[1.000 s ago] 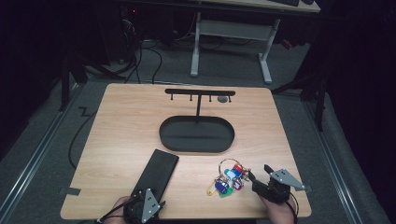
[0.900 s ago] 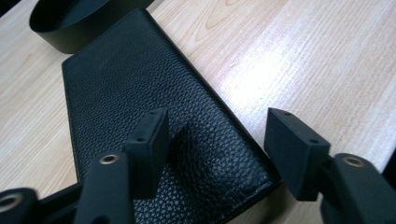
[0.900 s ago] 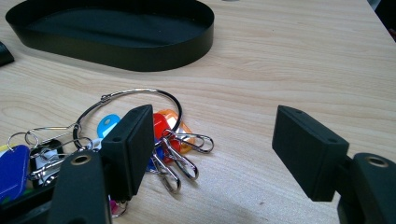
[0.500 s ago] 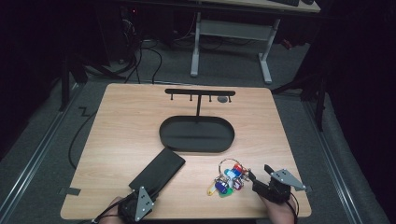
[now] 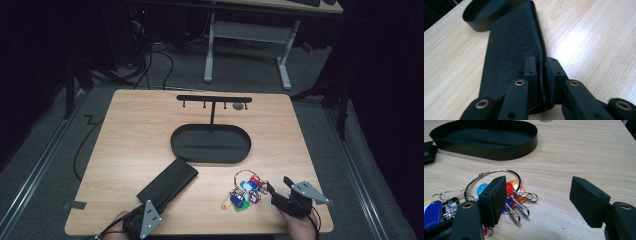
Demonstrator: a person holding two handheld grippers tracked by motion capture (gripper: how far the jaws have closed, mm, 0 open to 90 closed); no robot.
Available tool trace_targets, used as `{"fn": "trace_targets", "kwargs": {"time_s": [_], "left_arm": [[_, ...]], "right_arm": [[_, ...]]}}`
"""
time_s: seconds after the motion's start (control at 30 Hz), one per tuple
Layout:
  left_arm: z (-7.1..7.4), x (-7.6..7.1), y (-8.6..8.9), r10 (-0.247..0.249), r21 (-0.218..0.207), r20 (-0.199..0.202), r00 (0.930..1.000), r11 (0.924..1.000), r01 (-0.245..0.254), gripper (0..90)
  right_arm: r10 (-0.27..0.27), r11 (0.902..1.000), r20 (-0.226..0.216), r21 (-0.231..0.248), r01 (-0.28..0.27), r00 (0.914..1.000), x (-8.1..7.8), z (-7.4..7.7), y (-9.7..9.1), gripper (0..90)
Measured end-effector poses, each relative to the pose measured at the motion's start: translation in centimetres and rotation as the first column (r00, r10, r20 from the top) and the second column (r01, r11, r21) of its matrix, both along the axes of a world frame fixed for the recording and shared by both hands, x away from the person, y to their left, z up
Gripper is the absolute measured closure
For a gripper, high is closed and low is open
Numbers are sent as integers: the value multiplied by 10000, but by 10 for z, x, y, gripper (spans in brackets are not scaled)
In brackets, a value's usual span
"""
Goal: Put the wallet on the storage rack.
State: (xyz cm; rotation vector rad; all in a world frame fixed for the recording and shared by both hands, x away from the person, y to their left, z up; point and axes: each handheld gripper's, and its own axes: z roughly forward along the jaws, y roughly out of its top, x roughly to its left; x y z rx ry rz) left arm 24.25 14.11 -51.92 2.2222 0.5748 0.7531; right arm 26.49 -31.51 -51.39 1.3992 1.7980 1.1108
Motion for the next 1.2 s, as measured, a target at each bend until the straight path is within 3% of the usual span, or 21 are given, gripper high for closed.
{"fn": "trace_targets", "kwargs": {"time_s": [0.17, 0.4, 0.53, 0.63, 0.77, 0.83, 1.07, 1.2], "left_arm": [[10, 1, 9, 135, -740, -36, 9999, 9972, -137, 809], [19, -1, 15, 178, -1375, 37, 9998, 9903, -172, 815], [24, 1, 22, 253, -1742, 90, 9996, 9844, -233, 816], [27, 2, 27, 389, -2114, -167, 9991, 9765, -415, 819], [30, 4, 34, 502, -2367, -224, 9985, 9701, -540, 821], [31, 7, 39, 603, -2666, -363, 9975, 9614, -678, 822], [35, 16, 62, 931, -3795, -982, 9908, 9169, -1237, 825], [37, 19, 72, 1081, -4047, -1131, 9877, 9029, -1451, 825]], "right_arm": [[-10, 10000, -3, 21, 10, 10000, 0, 0, 0, 304], [10, 10000, -24, 13, -10, 10000, 0, 0, 1, 305], [-1, 10000, -25, 8, 1, 10000, 1, 0, 0, 305], [3, 10000, -56, 27, -3, 10000, 1, 0, 0, 305], [3, 10000, -62, 26, -3, 10000, 0, 0, 0, 305], [1, 10000, -51, 31, -1, 10000, 0, 0, 0, 305], [-10, 10000, -75, 53, 11, 10000, 1, -1, 1, 306], [0, 10000, -69, 53, 1, 10000, 1, -1, 0, 306]]}}
